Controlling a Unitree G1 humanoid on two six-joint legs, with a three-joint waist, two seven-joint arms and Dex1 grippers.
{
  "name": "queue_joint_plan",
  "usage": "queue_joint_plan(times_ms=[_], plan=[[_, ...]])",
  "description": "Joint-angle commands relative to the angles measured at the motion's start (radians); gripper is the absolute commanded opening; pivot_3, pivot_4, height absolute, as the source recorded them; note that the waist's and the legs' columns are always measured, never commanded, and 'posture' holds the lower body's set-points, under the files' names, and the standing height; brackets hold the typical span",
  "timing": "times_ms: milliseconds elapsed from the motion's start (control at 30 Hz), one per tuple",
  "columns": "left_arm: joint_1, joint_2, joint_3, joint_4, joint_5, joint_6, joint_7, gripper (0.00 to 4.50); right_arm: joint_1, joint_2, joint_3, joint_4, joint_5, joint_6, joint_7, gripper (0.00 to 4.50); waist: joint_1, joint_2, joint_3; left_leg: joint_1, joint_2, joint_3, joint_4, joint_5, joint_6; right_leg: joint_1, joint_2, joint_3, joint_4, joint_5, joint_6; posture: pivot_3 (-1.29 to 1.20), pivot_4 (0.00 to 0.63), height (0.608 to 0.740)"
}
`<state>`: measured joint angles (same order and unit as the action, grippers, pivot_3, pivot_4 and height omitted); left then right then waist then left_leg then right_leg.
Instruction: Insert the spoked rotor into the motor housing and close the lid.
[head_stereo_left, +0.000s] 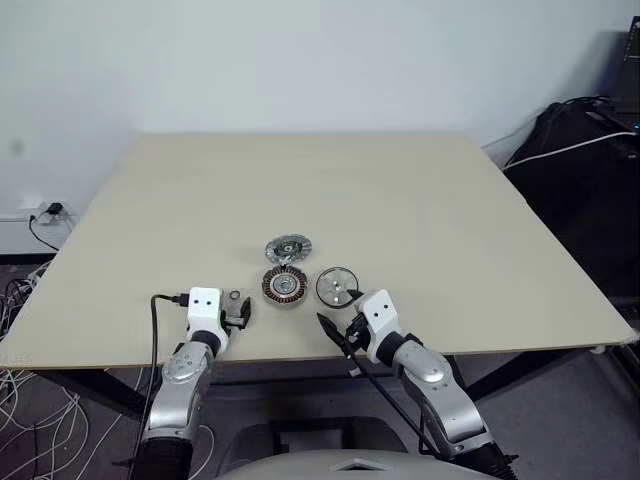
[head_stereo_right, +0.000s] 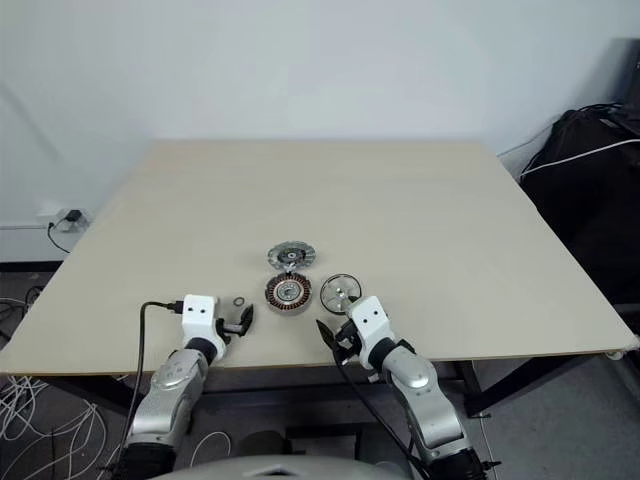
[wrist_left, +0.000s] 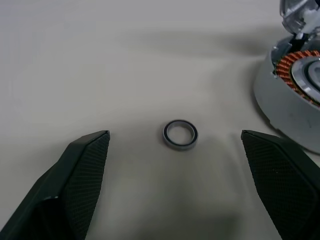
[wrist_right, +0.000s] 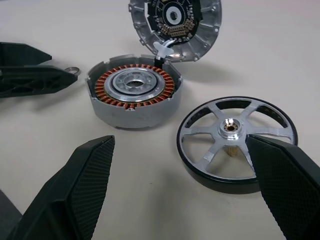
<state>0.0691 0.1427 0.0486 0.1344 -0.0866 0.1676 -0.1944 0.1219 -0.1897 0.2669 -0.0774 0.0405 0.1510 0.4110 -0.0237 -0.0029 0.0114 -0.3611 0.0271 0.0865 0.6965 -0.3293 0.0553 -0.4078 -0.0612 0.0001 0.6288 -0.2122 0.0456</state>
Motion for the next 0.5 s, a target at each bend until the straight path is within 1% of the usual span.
queue_joint_plan(times_ms=[33, 500], plan=[[-0.043, 0.013, 0.011, 0.001, -0.009, 0.014, -0.008, 4.44, -0.010, 0.002, -0.015, -0.023, 0.000, -0.025, -0.009, 4.50, 0.000, 0.000, 0.000, 0.000, 0.000, 0.000, 0.000, 0.000, 0.000, 0.000, 0.000, 0.000, 0.000, 0.000, 0.000, 0.00, 0.000, 0.740], [-0.100, 0.052, -0.019, 0.018, 0.016, 0.135, -0.031, 4.44, -0.009, 0.005, -0.010, -0.025, 0.001, -0.030, -0.020, 4.50, 0.000, 0.000, 0.000, 0.000, -0.001, 0.000, 0.000, 0.001, -0.001, 0.000, 0.000, 0.000, 0.000, 0.000, 0.000, 0.00, 0.000, 0.740]])
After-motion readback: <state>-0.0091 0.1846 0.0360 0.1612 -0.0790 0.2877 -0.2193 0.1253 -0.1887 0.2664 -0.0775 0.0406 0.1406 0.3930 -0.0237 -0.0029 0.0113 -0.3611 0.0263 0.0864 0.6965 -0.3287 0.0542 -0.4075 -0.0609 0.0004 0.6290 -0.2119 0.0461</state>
